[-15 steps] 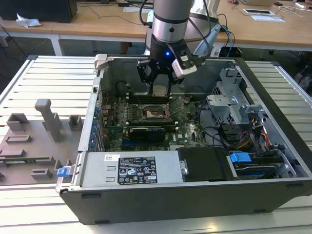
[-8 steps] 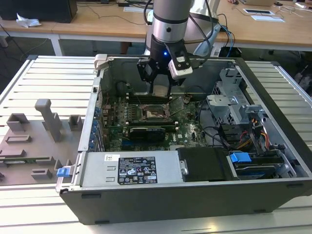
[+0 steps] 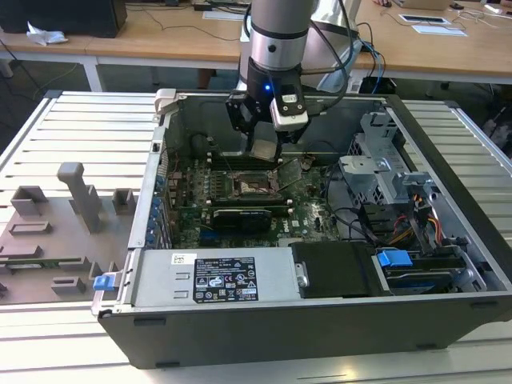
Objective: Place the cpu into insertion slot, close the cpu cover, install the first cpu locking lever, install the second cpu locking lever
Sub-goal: 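Place the cpu into insertion slot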
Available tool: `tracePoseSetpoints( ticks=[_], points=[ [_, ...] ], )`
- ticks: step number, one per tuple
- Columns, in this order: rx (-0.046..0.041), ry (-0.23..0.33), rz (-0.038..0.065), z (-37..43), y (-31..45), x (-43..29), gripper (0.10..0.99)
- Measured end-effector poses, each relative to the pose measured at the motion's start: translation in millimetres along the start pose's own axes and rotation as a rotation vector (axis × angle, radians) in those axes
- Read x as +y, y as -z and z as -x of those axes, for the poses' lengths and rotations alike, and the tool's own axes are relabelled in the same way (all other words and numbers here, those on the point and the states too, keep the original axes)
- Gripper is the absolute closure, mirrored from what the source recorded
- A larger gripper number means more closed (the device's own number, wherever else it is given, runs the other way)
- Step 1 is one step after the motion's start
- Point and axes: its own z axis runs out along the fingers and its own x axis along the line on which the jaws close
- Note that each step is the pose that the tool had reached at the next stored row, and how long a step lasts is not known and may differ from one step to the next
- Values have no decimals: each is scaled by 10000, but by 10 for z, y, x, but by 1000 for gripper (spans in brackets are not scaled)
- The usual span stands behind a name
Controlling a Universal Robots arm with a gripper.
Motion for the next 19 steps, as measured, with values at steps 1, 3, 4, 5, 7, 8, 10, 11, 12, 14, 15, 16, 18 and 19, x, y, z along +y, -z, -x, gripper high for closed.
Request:
tracePoseSetpoints(
  ticks=[1, 3, 4, 5, 7, 8, 10, 11, 12, 14, 15, 16, 18, 19],
  points=[
    [-14, -155, -6, 0, 0, 0, 541],
    [-39, -441, -11, 0, -1, 0, 541],
    [-62, -694, -18, 0, -2, 0, 541],
    [-80, -923, -22, 0, -2, 0, 541],
    [-102, -1206, -22, 0, -3, 0, 541],
    [-118, -1396, -24, 0, -4, 0, 541],
    [-136, -1623, -25, 0, -4, 0, 541],
    [-148, -1772, -26, 0, -5, 0, 541],
    [-157, -1884, -27, 0, -5, 0, 541],
    [-177, -2141, -27, 0, -6, 0, 541],
    [-190, -2307, -27, 0, -6, 0, 541],
    [-199, -2416, -28, 0, -6, 0, 541],
    [-216, -2652, -27, 0, -7, 0, 541],
    [-227, -2786, -28, 0, -7, 0, 541]
  ],
)
